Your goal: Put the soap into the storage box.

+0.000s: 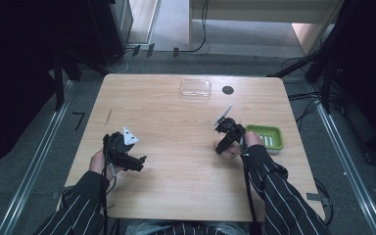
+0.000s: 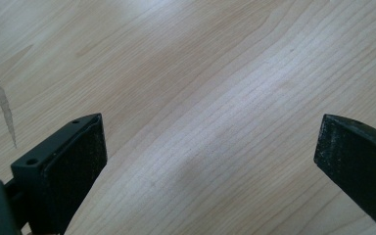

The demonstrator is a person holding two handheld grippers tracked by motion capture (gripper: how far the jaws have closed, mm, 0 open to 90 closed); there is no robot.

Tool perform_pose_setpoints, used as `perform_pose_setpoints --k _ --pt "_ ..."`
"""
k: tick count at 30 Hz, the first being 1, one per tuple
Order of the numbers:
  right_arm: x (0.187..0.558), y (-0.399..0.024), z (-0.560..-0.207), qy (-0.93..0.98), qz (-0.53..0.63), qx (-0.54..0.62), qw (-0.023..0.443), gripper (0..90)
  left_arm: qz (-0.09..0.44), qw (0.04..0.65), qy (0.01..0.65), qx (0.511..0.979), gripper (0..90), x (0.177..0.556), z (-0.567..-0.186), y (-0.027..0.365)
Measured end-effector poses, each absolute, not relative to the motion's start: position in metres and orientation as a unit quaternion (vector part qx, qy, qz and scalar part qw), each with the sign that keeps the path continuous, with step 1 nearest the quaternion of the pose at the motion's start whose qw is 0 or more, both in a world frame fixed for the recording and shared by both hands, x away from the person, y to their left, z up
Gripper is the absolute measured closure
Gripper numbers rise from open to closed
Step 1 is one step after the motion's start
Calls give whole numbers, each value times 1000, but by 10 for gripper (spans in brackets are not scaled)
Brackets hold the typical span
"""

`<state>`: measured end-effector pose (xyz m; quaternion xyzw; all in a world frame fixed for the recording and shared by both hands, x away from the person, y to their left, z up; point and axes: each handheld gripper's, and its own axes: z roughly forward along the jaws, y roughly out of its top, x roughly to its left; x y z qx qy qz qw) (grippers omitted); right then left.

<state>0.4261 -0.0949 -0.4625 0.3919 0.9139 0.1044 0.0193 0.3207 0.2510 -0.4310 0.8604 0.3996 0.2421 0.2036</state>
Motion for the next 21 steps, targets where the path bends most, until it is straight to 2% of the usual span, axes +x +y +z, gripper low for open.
perform_pose_setpoints --k 8,21 --pt "426 -94 -465 916 98 389 15 309 242 204 400 860 0 321 -431 251" --pt "423 -91 -466 916 92 390 28 319 241 202 400 861 0 321 -431 251"
